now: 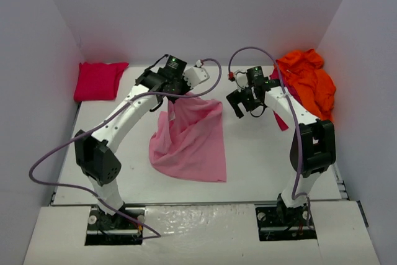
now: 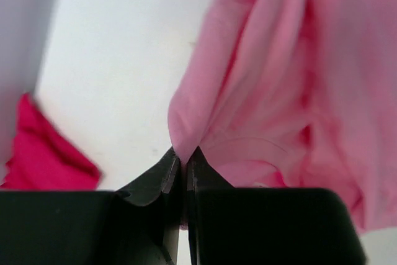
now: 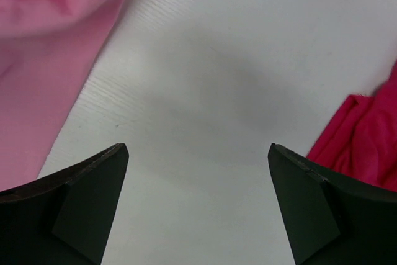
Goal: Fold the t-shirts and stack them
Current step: Flatten the tshirt out
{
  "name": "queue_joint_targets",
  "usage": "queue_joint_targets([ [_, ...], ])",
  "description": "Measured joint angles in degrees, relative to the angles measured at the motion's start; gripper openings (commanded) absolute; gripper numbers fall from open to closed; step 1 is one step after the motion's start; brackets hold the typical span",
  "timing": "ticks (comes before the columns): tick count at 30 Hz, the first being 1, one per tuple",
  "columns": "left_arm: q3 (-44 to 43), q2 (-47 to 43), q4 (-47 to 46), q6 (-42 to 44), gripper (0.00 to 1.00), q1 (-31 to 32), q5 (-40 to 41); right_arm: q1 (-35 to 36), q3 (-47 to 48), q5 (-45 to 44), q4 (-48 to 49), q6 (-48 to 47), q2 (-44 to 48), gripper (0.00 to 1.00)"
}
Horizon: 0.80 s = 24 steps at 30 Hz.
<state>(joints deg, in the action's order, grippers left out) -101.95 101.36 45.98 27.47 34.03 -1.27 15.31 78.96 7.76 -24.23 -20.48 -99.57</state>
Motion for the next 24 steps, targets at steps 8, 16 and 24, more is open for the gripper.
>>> queue_joint_targets([
  [8,-25.54,-0.39,-3.03,0.36,0.0,-8.47,8.95,0.2,6.18,8.1,-4.85,-1.73,-7.71,0.93],
  [16,-28.45,-4.44,-2.23,2.41,0.0,-9.48,12.2,3.14,16.17,15.85,-9.06,-4.25,-16.38,0.93],
  [24,-22.8,-3.52,-0.91,2.53,0.0,-9.29,12.82,10.03,33.29,19.9,-11.04,-5.31,-26.46,0.87],
])
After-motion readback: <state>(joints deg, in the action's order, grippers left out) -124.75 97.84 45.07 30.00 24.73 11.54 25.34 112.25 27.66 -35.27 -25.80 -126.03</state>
